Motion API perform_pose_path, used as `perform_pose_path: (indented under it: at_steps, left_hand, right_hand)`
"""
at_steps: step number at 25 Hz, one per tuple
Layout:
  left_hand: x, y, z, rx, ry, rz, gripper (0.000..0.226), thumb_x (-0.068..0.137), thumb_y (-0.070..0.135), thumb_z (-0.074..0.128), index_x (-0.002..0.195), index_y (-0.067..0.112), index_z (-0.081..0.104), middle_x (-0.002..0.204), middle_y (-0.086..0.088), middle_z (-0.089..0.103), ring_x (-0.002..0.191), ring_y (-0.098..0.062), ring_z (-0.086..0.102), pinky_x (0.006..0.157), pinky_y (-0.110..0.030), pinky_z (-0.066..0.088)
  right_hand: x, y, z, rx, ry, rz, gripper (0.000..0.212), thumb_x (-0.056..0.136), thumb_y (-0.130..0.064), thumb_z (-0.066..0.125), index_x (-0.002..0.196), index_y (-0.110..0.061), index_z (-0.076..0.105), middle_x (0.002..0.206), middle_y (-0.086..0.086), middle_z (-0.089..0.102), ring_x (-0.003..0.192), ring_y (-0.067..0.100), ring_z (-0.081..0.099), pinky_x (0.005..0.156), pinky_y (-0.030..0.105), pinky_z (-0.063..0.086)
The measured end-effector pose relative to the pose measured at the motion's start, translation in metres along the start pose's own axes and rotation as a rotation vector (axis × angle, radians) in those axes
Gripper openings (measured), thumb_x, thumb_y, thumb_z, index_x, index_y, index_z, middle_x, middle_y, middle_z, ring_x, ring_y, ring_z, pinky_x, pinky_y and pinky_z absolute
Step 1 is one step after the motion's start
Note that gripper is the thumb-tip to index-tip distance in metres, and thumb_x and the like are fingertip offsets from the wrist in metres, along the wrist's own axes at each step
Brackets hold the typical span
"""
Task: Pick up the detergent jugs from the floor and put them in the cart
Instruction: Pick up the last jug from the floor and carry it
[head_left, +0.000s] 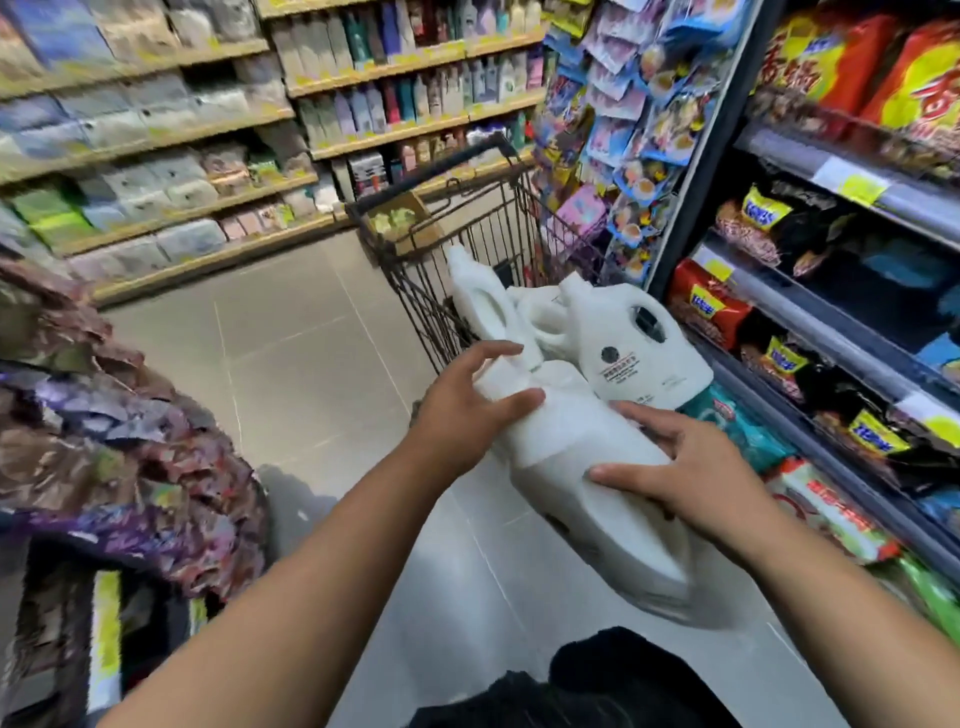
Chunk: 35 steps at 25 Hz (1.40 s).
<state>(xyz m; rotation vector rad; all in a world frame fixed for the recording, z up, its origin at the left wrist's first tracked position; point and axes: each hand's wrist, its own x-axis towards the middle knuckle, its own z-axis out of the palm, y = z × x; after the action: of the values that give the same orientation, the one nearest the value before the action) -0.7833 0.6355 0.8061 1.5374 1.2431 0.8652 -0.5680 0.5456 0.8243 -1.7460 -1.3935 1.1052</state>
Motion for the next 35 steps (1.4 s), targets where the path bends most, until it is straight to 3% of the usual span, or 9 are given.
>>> perform_pose_path:
  at_steps: [2,6,14,19,23,27,30,33,35]
  left_hand:
    - [0.045,-0.002,-0.005,0.008,-0.017,-0.023,0.038,0.073,0.038,0.082,0.105,0.048,0.064,0.126,0.005,0.063,0.114,-0.017,0.061,0.091,-0.032,0.054]
    - [0.142,0.001,-0.003,0.046,-0.033,-0.090,0.037,0.073,0.042,0.080,0.102,0.054,0.061,0.125,0.008,0.062,0.109,-0.022,0.063,0.089,-0.049,0.056]
    - [0.286,0.009,-0.004,0.103,0.016,-0.087,0.033,0.077,0.035,0.081,0.099,0.049,0.062,0.112,0.025,0.061,0.114,-0.014,0.058,0.100,-0.045,0.049]
    - [0.385,0.000,-0.014,0.137,-0.093,-0.048,0.036,0.078,0.036,0.080,0.107,0.046,0.062,0.118,0.010,0.064,0.109,-0.015,0.061,0.099,-0.044,0.050]
    - [0.467,-0.013,-0.021,0.126,-0.222,-0.018,0.036,0.080,0.034,0.079,0.111,0.042,0.063,0.124,0.015,0.060,0.119,-0.013,0.056,0.104,-0.042,0.046]
    - [0.534,-0.012,-0.027,0.147,-0.358,0.044,0.035,0.080,0.031,0.079,0.108,0.044,0.061,0.126,0.014,0.058,0.125,-0.008,0.052,0.104,-0.027,0.040]
    - [0.570,-0.019,-0.027,0.154,-0.459,0.066,0.035,0.082,0.029,0.078,0.108,0.044,0.060,0.133,0.012,0.056,0.124,-0.005,0.049,0.108,-0.027,0.037]
    - [0.597,-0.028,-0.022,0.218,-0.530,0.059,0.038,0.084,0.029,0.076,0.118,0.036,0.061,0.130,0.013,0.055,0.120,-0.004,0.048,0.100,-0.018,0.034]
    - [0.609,-0.040,-0.016,0.190,-0.543,0.038,0.038,0.084,0.027,0.076,0.119,0.031,0.063,0.120,0.012,0.056,0.120,-0.009,0.052,0.104,-0.024,0.039]
  right_hand:
    - [0.038,-0.006,-0.004,0.031,0.015,0.015,0.064,0.054,-0.044,0.090,0.113,-0.044,0.066,0.105,-0.026,0.068,0.093,-0.011,0.062,0.081,0.010,0.047]
    - [0.135,-0.009,-0.021,0.053,0.010,0.019,0.059,0.057,-0.036,0.091,0.110,-0.044,0.064,0.102,-0.022,0.067,0.076,-0.017,0.061,0.066,0.003,0.044]
    - [0.285,-0.025,-0.050,0.028,-0.011,0.045,0.077,0.058,-0.039,0.091,0.128,-0.036,0.061,0.086,-0.023,0.062,0.071,-0.008,0.056,0.061,0.002,0.038]
    - [0.358,-0.037,-0.050,0.110,0.051,0.124,0.069,0.061,-0.032,0.090,0.123,-0.039,0.060,0.094,-0.023,0.065,0.069,-0.015,0.060,0.057,0.005,0.043]
    - [0.410,-0.050,-0.033,0.178,0.177,0.220,0.067,0.063,-0.032,0.089,0.124,-0.039,0.062,0.106,-0.012,0.072,0.085,0.007,0.070,0.066,0.020,0.055]
    - [0.452,-0.062,-0.019,0.276,0.301,0.331,0.060,0.065,-0.031,0.088,0.119,-0.043,0.063,0.083,-0.003,0.075,0.052,0.010,0.063,0.045,0.023,0.047]
    - [0.480,-0.065,-0.002,0.351,0.352,0.373,0.059,0.066,-0.033,0.087,0.115,-0.051,0.060,0.086,-0.003,0.075,0.049,0.010,0.054,0.046,0.026,0.043]
    - [0.499,-0.062,0.006,0.342,0.415,0.442,0.069,0.067,-0.033,0.086,0.128,-0.042,0.056,0.092,-0.006,0.073,0.048,0.002,0.054,0.044,0.022,0.042]
    - [0.510,-0.061,0.003,0.313,0.419,0.474,0.068,0.068,-0.034,0.086,0.130,-0.039,0.058,0.095,-0.006,0.073,0.047,-0.002,0.054,0.042,0.020,0.041]
